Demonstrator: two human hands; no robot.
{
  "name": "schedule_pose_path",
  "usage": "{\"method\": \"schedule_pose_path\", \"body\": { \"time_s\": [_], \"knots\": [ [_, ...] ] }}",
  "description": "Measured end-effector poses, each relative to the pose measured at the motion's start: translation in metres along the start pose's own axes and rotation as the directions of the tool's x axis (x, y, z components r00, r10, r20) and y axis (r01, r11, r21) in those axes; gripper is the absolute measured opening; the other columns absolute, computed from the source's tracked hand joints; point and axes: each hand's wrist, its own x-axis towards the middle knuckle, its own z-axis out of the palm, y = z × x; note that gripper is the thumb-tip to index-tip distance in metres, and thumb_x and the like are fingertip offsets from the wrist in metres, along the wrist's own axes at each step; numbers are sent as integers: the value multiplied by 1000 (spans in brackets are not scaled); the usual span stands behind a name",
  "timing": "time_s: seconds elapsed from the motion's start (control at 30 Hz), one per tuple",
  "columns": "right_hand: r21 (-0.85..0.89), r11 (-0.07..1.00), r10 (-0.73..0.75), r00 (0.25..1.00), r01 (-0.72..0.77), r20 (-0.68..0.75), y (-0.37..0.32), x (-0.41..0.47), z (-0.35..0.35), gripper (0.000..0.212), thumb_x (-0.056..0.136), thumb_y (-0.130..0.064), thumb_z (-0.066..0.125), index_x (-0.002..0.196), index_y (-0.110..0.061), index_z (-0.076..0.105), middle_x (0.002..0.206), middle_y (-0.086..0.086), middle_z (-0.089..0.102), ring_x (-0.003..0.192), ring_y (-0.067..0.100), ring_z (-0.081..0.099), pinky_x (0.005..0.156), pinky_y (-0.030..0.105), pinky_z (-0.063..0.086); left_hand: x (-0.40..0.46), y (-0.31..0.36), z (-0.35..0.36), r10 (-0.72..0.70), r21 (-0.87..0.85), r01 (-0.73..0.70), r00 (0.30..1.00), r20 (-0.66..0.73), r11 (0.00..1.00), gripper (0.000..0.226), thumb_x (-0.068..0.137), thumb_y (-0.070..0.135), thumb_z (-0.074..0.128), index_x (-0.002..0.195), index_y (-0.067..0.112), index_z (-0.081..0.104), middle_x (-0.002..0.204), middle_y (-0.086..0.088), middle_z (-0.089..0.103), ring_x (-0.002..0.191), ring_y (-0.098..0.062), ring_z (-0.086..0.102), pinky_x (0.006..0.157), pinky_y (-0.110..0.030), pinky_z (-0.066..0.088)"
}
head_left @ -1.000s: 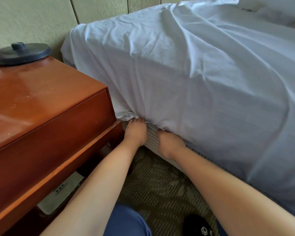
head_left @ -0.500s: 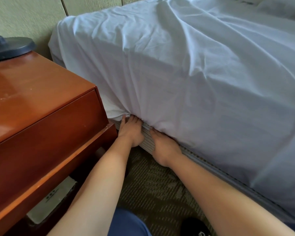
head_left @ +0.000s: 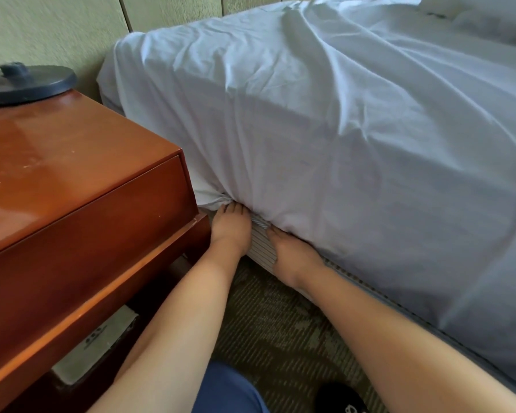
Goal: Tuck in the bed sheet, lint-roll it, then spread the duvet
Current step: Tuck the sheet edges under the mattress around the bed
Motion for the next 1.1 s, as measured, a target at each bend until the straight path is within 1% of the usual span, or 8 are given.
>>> {"method": "schedule_pose_path", "body": {
  "time_s": [0.1, 0.37, 0.57, 0.67, 0.73, 0.87, 1.0, 1.1],
  "knots": [
    [2, 1000, -14, 1000, 14, 0, 2, -1, 1, 73, 88, -6, 48, 153, -13, 15, 159, 2, 15, 142, 22, 24, 114, 32, 27, 5, 2, -4, -73, 46, 68, 991, 110, 997, 73, 90, 26, 47, 152, 11, 13, 158, -7, 18, 147, -21, 11, 119, -49, 0],
    [-4, 1000, -26, 994, 26, -107, 11, 1, 11, 72, 88, -8, 50, 152, -18, 19, 156, -1, 26, 135, 21, 35, 106, 29, 36, 29, -9, -4, -87, 223, 48, 982, 170, 974, 76, 89, 35, 48, 154, 19, 11, 159, -3, 18, 147, -22, 10, 115, -56, -10],
    [4, 1000, 2, 993, -1, -115, 7, -1, 11, 69, 85, -7, 51, 149, -14, 26, 152, 2, 32, 133, 22, 37, 102, 29, 37, 20, -1, -1, -126, 119, 119, 991, 49, 986, 56, 95, 21, 46, 147, 12, 30, 149, -9, 36, 140, -25, 26, 119, -45, 10],
    [16, 999, 38, 993, -36, -113, 0, 2, 9, 55, 85, -8, 50, 139, -13, 39, 142, 5, 45, 123, 25, 48, 94, 32, 43, 20, -2, -4, -264, 86, 256, 960, 93, 963, 57, 95, 19, 45, 147, 4, 27, 148, -15, 33, 136, -28, 30, 116, -39, 19],
    [10, 999, 52, 994, -51, -91, -3, 4, 5, 49, 87, -11, 51, 135, -13, 42, 137, 6, 49, 119, 26, 51, 91, 33, 45, 22, -6, -7, -323, 38, 321, 934, 154, 946, 64, 93, 20, 46, 148, 0, 19, 150, -17, 28, 138, -29, 27, 117, -41, 19],
    [13, 998, 65, 989, -64, -134, -2, 4, 8, 48, 87, -9, 50, 134, -13, 43, 136, 6, 50, 117, 26, 52, 88, 33, 46, 24, -9, -13, -289, -3, 294, 940, 183, 956, 68, 91, 21, 45, 151, 7, 17, 153, -12, 23, 143, -25, 19, 118, -52, 7],
    [69, 996, -42, 987, 53, -155, 1, 5, 14, 69, 84, -2, 47, 149, -12, 26, 155, 1, 28, 133, 22, 39, 105, 30, 38, 26, -12, -15, -240, -39, 255, 944, 227, 966, 78, 87, 19, 50, 153, 11, 10, 156, -12, 16, 145, -25, 11, 117, -55, 7],
    [115, 991, -54, 987, 72, -153, -1, 10, 11, 67, 85, -1, 47, 149, -13, 27, 154, 2, 30, 133, 23, 39, 106, 33, 38, 30, -17, -21, -204, -36, 225, 931, 303, 974, 82, 86, 19, 52, 153, 12, 6, 157, -13, 11, 146, -26, 9, 118, -51, 9]
  ]
}}
